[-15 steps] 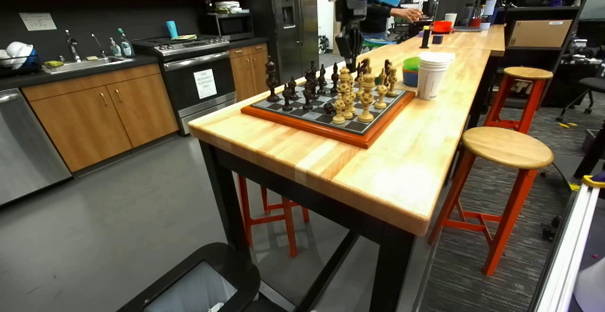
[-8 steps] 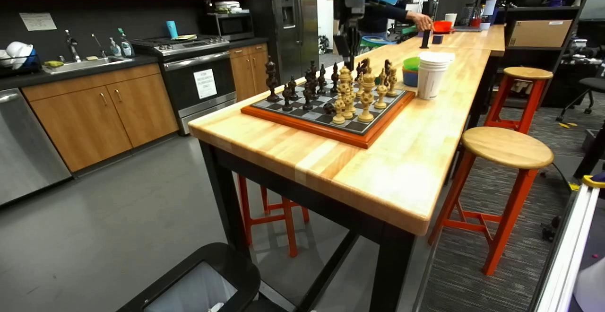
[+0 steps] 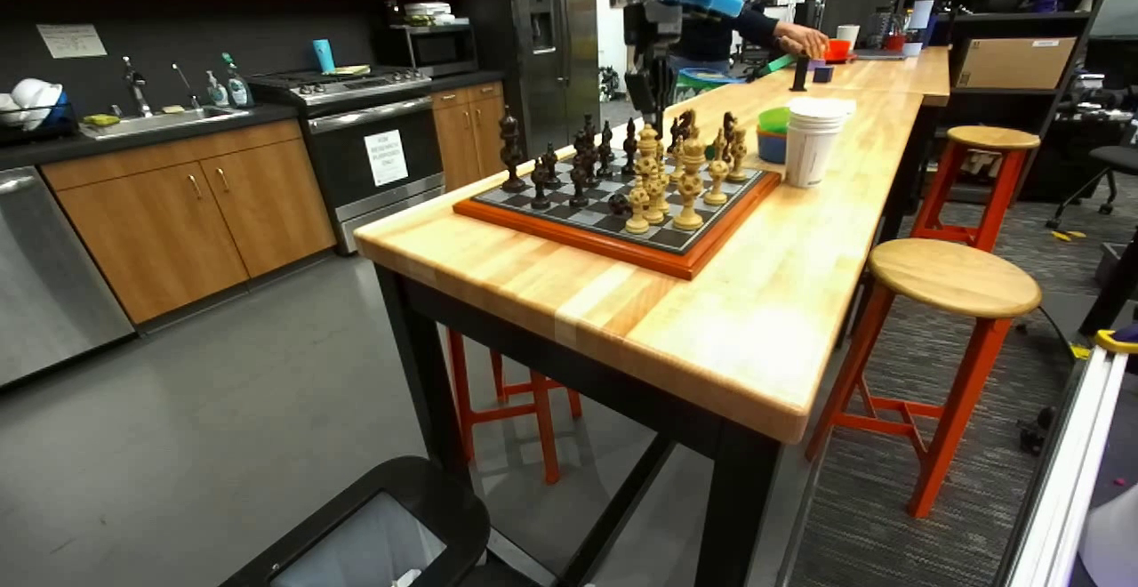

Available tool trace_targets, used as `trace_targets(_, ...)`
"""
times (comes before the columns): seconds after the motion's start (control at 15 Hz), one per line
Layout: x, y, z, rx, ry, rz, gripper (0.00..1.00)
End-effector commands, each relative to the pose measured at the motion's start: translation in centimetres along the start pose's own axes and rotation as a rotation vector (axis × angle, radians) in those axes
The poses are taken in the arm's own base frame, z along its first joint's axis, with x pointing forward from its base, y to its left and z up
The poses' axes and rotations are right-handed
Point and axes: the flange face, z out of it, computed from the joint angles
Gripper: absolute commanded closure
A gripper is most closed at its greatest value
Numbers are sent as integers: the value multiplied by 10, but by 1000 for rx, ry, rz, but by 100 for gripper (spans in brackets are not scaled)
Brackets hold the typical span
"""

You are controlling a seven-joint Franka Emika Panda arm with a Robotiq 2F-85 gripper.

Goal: Move one yellow chess piece one step forward, then move one black piece to the right back corner of the chess board

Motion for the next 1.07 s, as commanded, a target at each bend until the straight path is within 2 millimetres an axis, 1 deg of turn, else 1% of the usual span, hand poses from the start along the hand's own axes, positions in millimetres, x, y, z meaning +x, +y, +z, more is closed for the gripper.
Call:
trace_targets(0.0, 2, 5, -4, 15, 4, -12, 67)
trace_targets(0.07, 2, 5, -4, 15, 5, -12, 67)
trace_targets(0.13, 1, 6, -5, 14, 6, -12, 63)
trace_targets(0.2, 0, 6, -6, 13, 9, -12, 56)
trace_targets(0.27, 0, 7, -7, 11, 11, -12, 63)
trace_targets(0.33, -1, 7, -9, 10, 12, -10, 65)
trace_targets(0.4, -3, 8, -10, 9, 15, -9, 68)
trace_targets(0.47, -4, 9, -12, 7, 18, -8, 72)
trace_targets(0.53, -5, 9, -14, 7, 20, -7, 79)
trace_targets(0.67, -9, 10, -18, 3, 26, -4, 84)
trace_targets(0.73, -12, 10, -20, 3, 30, -2, 90)
trace_targets(0.87, -19, 8, -28, 5, 44, -2, 83)
trace_targets(0.93, -25, 6, -35, 5, 59, -3, 77)
trace_targets(1.0, -30, 4, -41, 4, 70, -6, 69)
